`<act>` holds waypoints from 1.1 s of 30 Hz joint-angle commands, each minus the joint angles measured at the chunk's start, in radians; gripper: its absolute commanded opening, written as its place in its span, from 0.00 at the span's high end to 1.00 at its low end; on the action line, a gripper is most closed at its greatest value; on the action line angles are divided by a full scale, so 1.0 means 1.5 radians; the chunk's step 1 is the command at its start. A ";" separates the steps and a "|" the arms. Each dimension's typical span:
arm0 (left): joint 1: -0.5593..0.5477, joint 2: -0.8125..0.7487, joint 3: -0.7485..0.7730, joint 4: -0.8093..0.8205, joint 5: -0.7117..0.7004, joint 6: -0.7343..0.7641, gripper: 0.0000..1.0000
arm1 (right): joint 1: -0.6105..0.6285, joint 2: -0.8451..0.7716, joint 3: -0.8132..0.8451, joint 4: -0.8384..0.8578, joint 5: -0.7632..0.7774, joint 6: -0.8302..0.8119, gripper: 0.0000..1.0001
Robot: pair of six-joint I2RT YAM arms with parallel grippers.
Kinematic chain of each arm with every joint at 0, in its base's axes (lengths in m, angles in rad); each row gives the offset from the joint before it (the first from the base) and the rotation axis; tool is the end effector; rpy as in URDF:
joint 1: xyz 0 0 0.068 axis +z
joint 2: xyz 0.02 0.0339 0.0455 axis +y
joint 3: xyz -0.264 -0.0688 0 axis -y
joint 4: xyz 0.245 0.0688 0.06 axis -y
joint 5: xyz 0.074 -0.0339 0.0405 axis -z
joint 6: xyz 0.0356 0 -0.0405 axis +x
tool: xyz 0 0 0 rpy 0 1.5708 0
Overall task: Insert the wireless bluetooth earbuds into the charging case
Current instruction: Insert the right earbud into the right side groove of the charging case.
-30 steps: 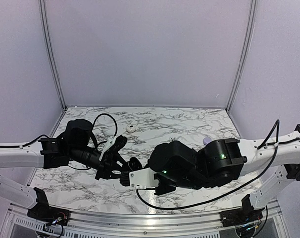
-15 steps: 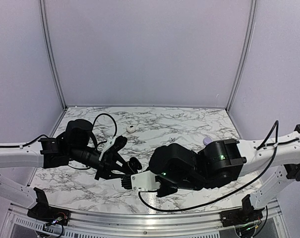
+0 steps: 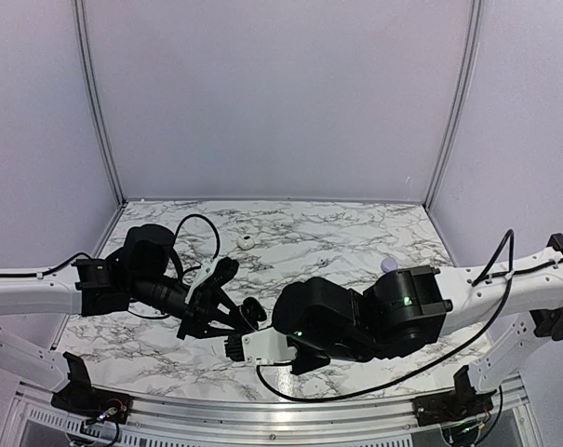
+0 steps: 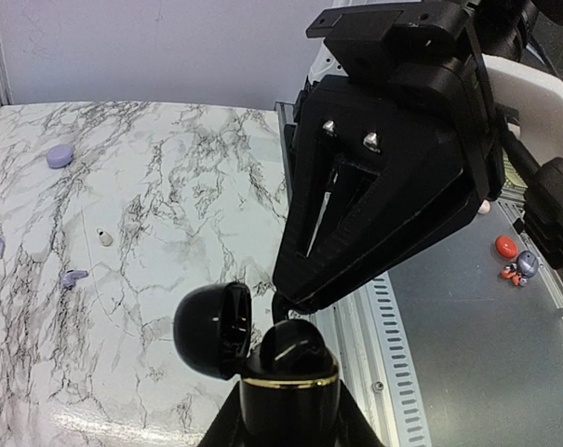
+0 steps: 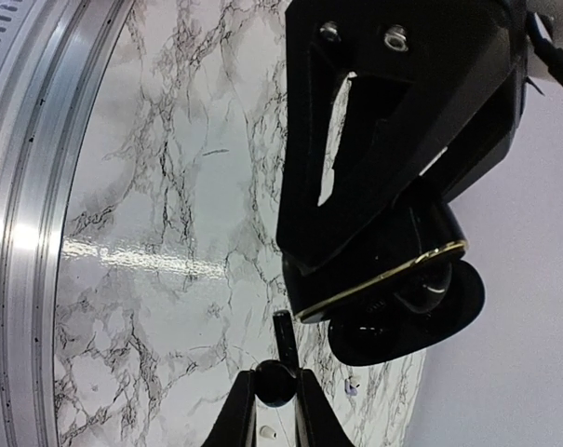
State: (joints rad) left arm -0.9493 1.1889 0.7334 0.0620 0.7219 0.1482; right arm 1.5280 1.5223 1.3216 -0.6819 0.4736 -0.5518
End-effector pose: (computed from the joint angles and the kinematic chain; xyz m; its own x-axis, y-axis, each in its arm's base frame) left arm 0.1329 -0.2259 0.2660 -0.0782 0.2996 -0.9509 0.9879 -0.1046 -0.1142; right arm 0.0302 0.3254 0.3055 0.4315 -0.8288 -0.3562 -0.7639 -0.1256 -0.6330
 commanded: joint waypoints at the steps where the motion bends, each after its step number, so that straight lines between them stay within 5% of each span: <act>1: -0.002 -0.008 0.008 -0.012 0.003 0.013 1.00 | 0.005 -0.022 0.025 -0.009 0.007 -0.001 0.97; 33: -0.012 0.016 0.031 -0.026 0.012 0.020 1.00 | 0.005 -0.004 0.039 0.016 0.005 -0.009 0.98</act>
State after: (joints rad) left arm -0.9630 1.2034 0.7399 0.0284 0.7250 0.1650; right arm 1.5280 1.5036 1.3319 -0.6811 0.4881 -0.5625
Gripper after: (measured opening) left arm 0.251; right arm 0.137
